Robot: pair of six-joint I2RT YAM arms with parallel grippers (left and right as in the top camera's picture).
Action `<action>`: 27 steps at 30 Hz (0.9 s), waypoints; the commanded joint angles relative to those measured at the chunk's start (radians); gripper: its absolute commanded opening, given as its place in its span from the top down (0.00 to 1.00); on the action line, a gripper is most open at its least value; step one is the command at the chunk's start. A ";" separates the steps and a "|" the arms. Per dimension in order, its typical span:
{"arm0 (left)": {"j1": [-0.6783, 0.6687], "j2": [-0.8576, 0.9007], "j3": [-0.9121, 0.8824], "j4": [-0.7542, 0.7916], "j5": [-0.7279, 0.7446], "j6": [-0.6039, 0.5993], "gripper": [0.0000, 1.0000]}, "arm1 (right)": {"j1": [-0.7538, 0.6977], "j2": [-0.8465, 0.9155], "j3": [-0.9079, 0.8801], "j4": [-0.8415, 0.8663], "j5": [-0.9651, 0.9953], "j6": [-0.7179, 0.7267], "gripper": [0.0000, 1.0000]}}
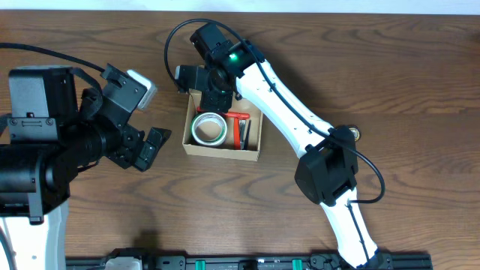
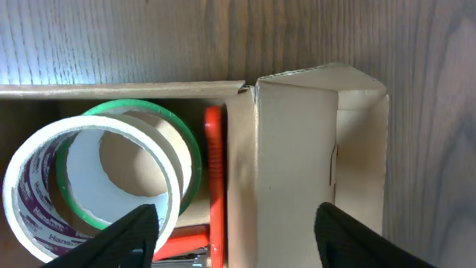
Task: Pack container
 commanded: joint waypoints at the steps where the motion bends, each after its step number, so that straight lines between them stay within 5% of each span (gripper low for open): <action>1: 0.006 0.001 0.014 -0.003 0.016 0.014 0.05 | 0.008 -0.055 -0.004 -0.005 -0.001 0.115 0.32; 10: 0.006 0.000 0.014 -0.003 0.016 0.014 0.05 | -0.084 -0.227 -0.004 -0.154 0.002 0.258 0.36; 27: 0.006 0.001 0.014 -0.003 0.016 0.014 0.05 | -0.629 -0.244 -0.066 -0.366 0.107 0.724 0.34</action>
